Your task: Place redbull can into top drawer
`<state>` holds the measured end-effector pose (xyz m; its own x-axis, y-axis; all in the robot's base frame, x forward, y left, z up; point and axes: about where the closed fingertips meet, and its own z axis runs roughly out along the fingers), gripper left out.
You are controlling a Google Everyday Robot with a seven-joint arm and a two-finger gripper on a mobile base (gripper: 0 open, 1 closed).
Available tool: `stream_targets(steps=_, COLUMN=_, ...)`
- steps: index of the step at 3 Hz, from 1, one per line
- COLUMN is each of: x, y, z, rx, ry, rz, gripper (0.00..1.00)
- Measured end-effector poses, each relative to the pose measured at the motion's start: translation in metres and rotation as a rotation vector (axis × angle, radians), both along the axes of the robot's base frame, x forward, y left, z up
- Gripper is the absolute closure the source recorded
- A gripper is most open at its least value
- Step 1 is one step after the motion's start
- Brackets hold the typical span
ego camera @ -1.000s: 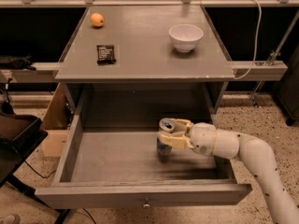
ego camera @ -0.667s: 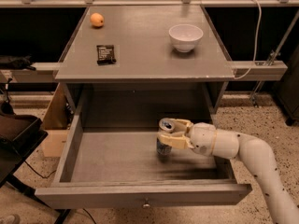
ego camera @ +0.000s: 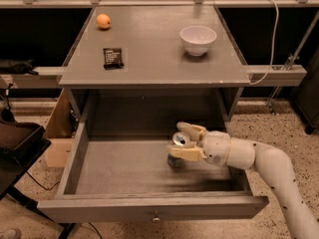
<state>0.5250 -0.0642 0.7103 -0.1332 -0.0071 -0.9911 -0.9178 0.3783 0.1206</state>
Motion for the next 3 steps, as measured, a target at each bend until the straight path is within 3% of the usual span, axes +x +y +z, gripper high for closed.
stream_targets(steps=1, x=0.000, y=0.000, z=0.000, rx=0.000, ry=0.000, rz=0.000, gripper=0.00)
stream_targets(steps=3, x=0.002, y=-0.004, z=0.018, rx=0.015, ry=-0.011, rz=0.024, gripper=0.00)
